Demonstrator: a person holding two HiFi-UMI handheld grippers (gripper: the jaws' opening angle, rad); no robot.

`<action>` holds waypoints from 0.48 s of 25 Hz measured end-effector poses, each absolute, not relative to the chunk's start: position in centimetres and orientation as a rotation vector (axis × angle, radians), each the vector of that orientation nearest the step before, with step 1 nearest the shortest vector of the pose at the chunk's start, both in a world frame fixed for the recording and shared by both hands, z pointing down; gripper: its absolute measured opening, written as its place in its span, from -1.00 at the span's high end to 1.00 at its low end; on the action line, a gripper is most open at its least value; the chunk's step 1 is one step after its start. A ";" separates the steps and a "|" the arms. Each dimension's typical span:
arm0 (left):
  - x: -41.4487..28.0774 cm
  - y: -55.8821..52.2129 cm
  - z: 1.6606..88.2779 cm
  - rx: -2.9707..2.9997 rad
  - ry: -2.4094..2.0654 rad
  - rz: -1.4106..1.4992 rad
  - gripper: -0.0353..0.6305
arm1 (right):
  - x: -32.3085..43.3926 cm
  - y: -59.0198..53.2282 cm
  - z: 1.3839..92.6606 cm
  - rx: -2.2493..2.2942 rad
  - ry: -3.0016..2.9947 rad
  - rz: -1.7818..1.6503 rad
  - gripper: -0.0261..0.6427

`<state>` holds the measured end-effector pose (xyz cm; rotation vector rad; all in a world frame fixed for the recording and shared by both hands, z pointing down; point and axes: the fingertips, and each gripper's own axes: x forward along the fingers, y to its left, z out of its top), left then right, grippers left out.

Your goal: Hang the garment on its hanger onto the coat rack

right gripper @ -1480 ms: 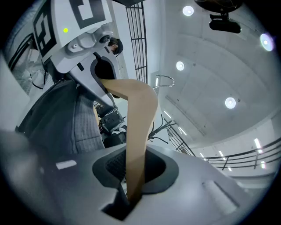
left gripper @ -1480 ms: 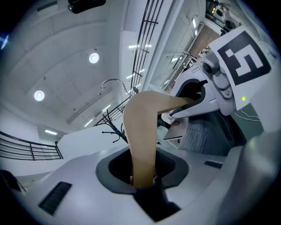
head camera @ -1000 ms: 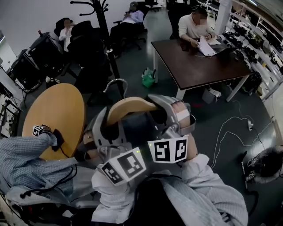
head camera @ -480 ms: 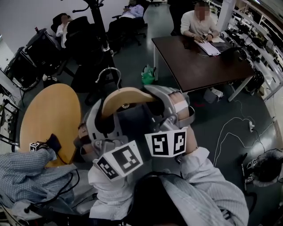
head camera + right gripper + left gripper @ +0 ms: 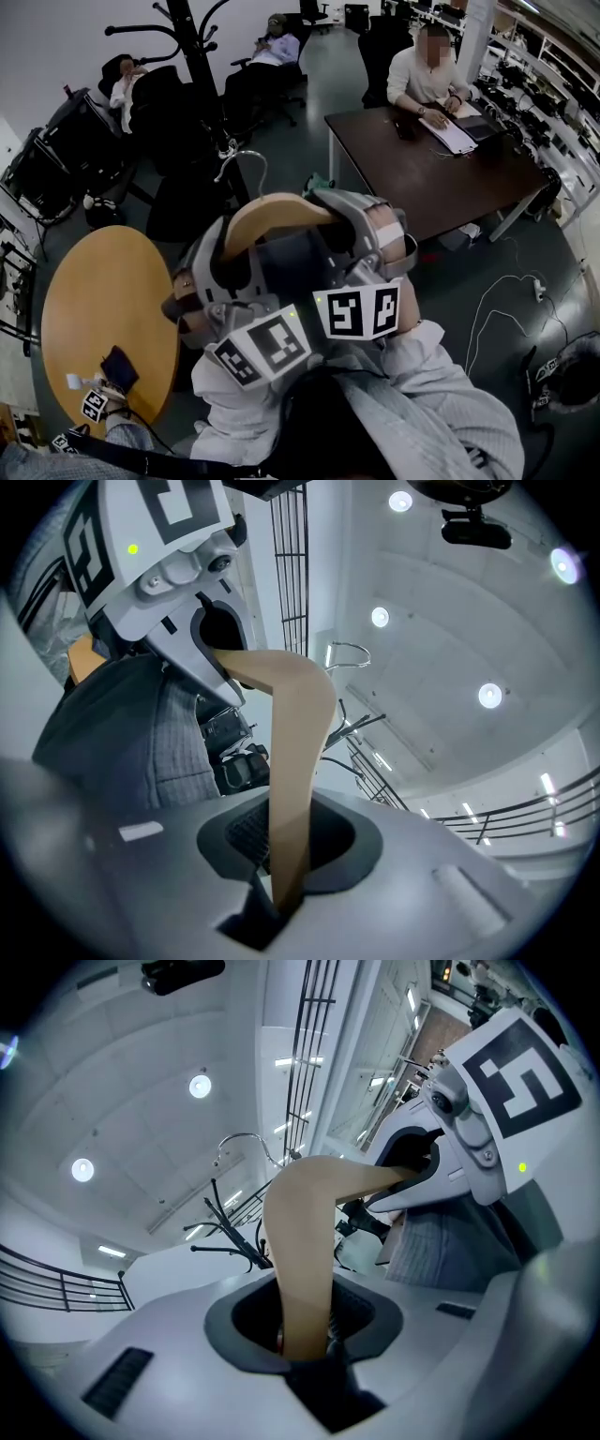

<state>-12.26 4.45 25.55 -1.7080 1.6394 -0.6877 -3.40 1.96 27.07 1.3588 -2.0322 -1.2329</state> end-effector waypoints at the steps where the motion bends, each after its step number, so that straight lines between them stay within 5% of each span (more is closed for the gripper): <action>1: -12.5 2.8 25.6 -1.710 1.640 -0.690 0.60 | -3.6 0.3 27.1 1.356 -2.037 -1.230 0.77; 12: -13.3 -16.0 24.8 -1.610 1.740 -0.739 0.60 | -4.7 -19.5 26.4 1.276 -2.142 -1.284 0.76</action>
